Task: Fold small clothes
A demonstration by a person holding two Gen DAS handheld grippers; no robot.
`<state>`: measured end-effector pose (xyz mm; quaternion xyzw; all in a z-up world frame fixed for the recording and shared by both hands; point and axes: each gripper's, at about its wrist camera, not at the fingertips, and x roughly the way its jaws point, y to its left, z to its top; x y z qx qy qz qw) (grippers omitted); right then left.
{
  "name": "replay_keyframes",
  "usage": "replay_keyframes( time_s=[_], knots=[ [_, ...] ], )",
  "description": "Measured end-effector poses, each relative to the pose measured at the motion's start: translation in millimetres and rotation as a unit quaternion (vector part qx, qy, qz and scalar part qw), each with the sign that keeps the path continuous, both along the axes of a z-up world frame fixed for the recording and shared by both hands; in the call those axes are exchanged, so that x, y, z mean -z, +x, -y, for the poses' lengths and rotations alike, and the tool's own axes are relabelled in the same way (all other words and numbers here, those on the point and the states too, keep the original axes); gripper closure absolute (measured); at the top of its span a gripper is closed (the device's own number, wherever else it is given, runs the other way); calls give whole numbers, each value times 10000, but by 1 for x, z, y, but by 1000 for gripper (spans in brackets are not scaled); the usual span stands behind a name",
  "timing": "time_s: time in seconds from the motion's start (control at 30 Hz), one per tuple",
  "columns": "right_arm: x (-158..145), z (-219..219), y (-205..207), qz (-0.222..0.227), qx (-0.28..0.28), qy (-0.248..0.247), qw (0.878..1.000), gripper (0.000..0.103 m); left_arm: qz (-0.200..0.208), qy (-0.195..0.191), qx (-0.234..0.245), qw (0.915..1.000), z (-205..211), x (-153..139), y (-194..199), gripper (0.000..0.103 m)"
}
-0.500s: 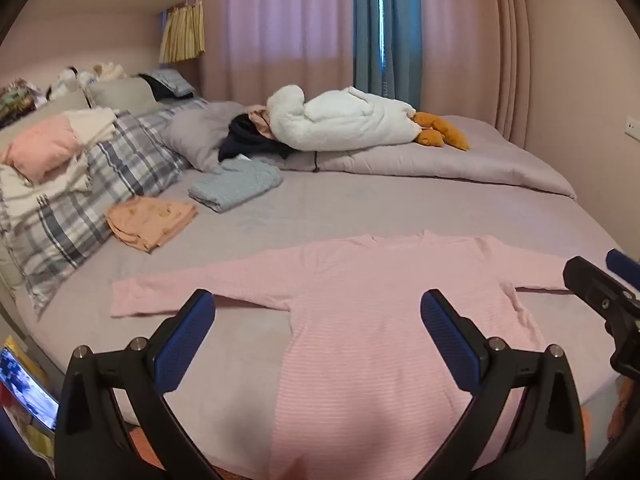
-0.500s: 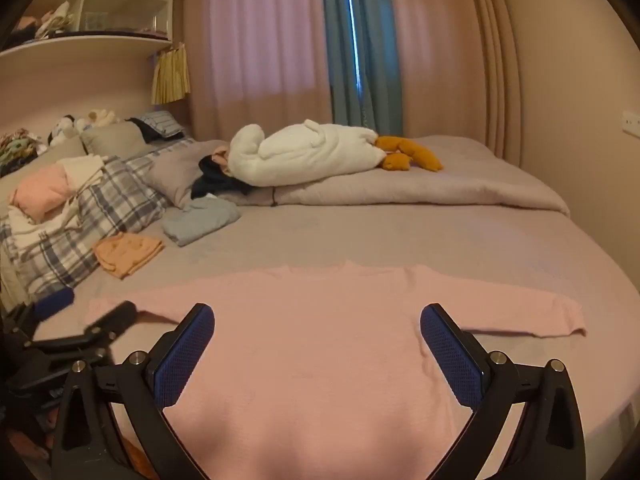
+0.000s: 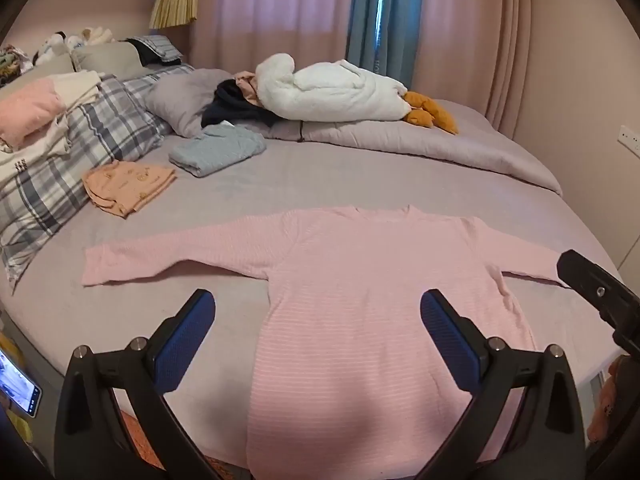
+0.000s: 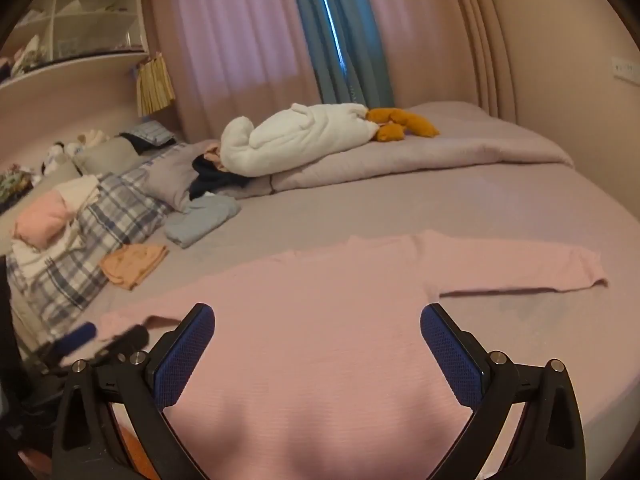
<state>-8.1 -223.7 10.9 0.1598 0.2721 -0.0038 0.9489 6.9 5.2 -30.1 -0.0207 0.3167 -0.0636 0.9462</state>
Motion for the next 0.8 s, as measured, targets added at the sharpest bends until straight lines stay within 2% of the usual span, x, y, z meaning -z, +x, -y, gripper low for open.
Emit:
replay_keyframes(
  time_s=[0.17,0.8],
  knots=[
    [2,-4,0,-85,136,-250,9996,1,-99,-98,-24,9999,-1,0,1,0],
    [11,-8,3,-138,120,-364,9992,1,-223,-408,41,9989,-8,3,1,0]
  ],
)
